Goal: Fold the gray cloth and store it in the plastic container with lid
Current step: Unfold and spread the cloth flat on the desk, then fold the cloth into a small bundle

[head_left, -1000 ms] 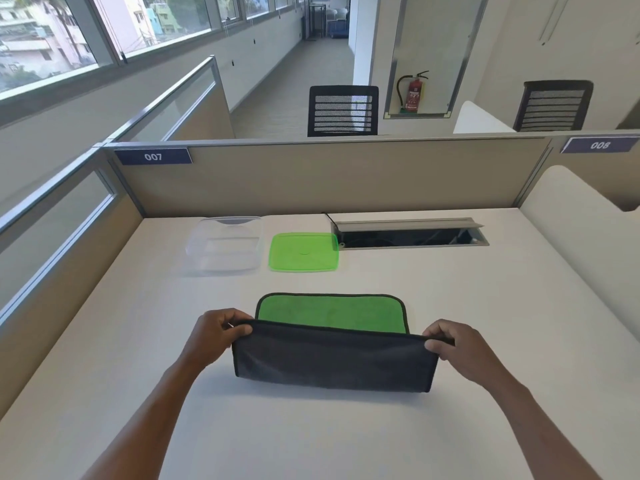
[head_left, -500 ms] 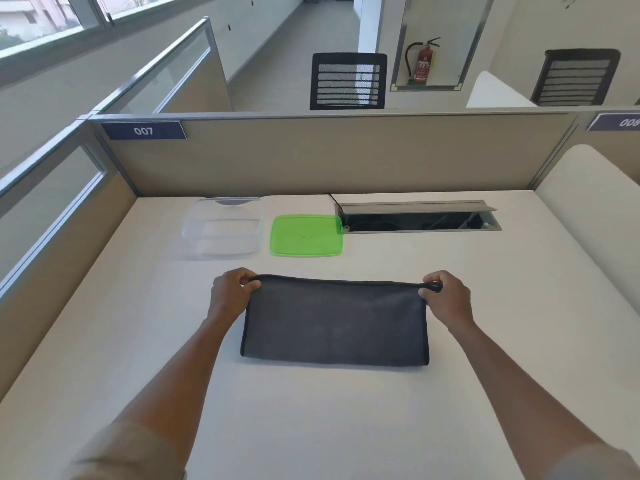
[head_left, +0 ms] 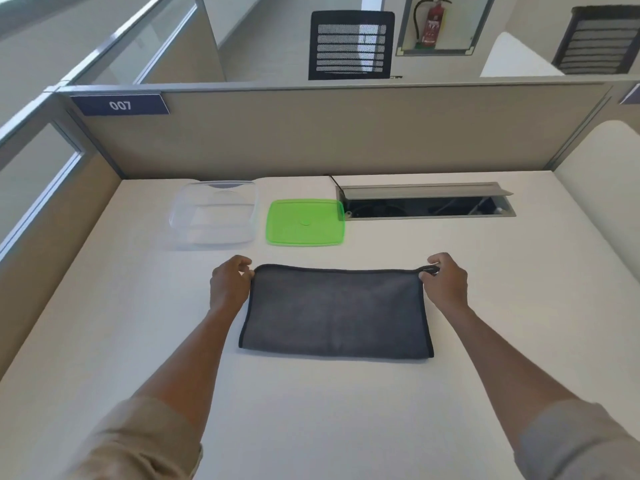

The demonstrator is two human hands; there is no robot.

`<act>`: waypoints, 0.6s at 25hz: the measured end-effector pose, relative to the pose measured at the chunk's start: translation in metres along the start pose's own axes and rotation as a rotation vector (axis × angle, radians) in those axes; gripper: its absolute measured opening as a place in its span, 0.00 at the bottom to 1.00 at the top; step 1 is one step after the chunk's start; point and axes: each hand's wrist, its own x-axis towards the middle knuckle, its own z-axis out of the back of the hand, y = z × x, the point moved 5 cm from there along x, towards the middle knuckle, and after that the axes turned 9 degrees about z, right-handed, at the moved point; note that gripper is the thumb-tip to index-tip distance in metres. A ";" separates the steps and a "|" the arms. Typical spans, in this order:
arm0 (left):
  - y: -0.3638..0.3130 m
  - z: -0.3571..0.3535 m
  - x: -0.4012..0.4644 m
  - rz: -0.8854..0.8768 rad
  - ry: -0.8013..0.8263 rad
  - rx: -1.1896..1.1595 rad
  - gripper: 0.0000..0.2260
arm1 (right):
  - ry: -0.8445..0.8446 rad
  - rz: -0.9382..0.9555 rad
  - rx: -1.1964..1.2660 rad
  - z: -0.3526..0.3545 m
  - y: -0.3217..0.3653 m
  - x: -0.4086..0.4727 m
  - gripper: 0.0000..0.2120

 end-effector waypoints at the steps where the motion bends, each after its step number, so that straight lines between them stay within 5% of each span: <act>1: 0.002 -0.001 0.002 0.010 0.005 0.014 0.13 | -0.002 -0.014 -0.032 -0.002 0.000 0.001 0.20; 7: 0.006 -0.016 0.008 -0.028 0.149 0.169 0.17 | 0.076 0.121 -0.149 -0.035 0.050 -0.023 0.26; 15: -0.006 -0.021 0.014 0.020 0.204 0.323 0.15 | 0.513 0.479 -0.010 -0.148 0.163 -0.143 0.17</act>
